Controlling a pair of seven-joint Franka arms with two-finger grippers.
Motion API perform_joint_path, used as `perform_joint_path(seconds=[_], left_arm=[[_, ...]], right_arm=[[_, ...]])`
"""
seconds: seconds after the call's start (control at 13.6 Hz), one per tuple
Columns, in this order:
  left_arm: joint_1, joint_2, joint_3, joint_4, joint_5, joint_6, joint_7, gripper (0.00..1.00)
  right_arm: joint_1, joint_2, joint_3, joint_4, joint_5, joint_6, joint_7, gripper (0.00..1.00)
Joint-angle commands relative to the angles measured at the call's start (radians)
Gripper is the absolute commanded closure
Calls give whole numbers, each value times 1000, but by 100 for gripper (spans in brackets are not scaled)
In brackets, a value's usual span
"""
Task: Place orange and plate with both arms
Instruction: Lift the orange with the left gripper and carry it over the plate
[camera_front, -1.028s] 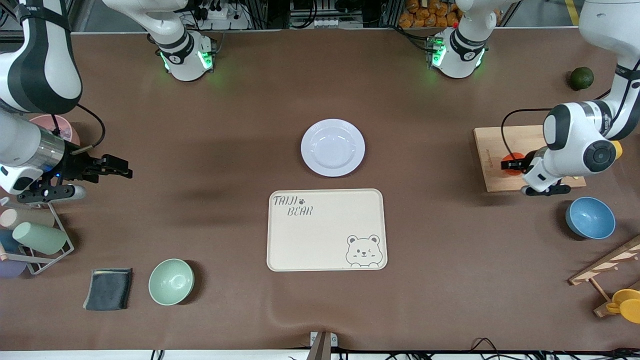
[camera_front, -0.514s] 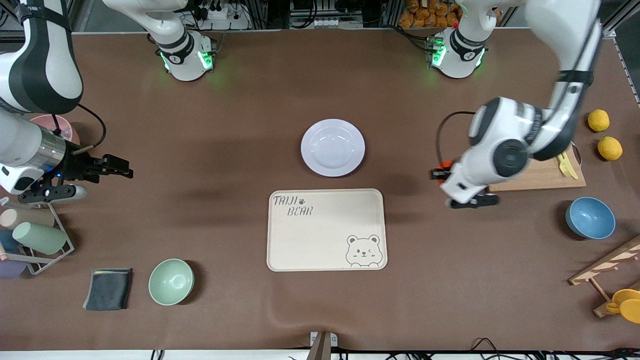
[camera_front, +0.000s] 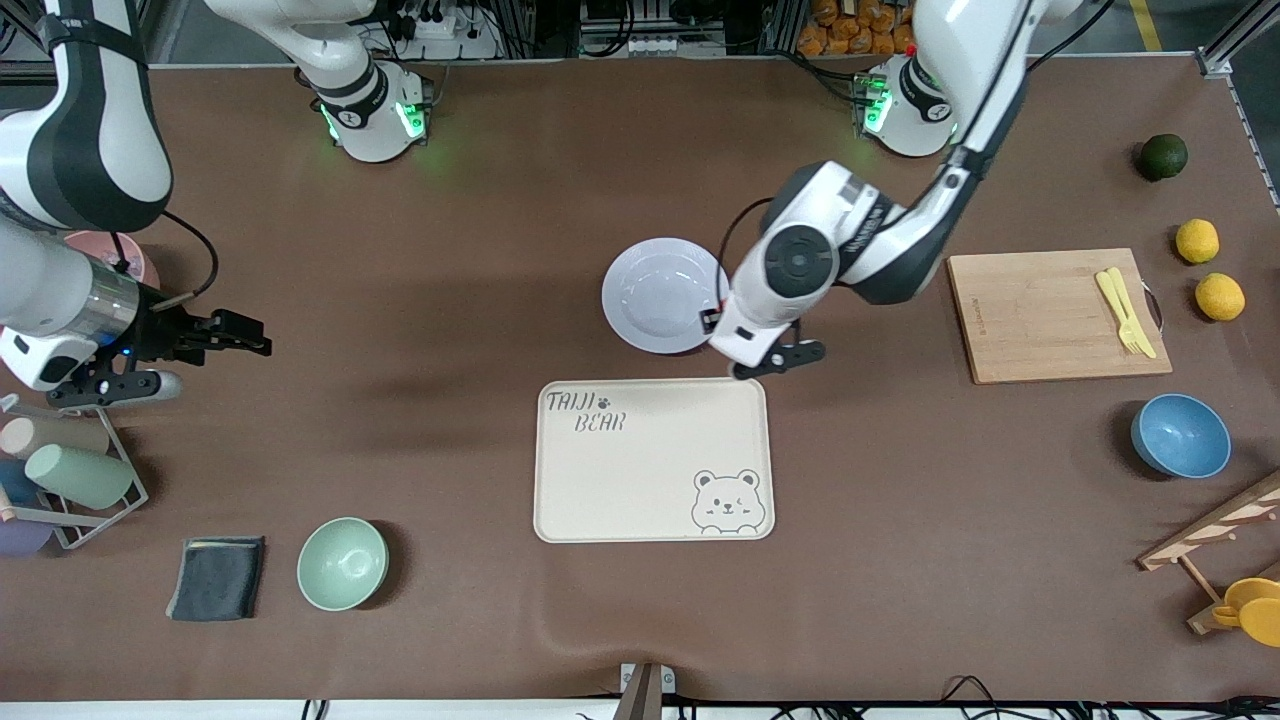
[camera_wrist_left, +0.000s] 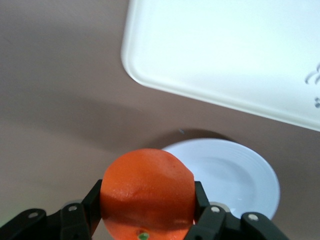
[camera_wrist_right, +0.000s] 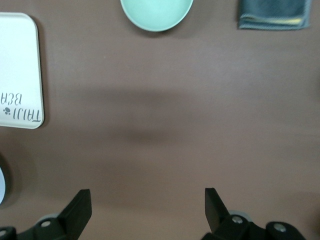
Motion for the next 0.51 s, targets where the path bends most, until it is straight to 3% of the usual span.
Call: perform_joint_path(seconds=[0.0,0.15,0.44], left_arm=[[-65,122,18,102,5,29,-148,93],[-116,163,18,110,5,48,-248,88],[-183,217,17,107,-1,94,-288,64]], right_arm=[[0,-3,-1,-71,112,5,0,0],[-15,-3,-2,-140,224,13,-1,0],[-3,-11,-1,-299,476,19,-16,0]])
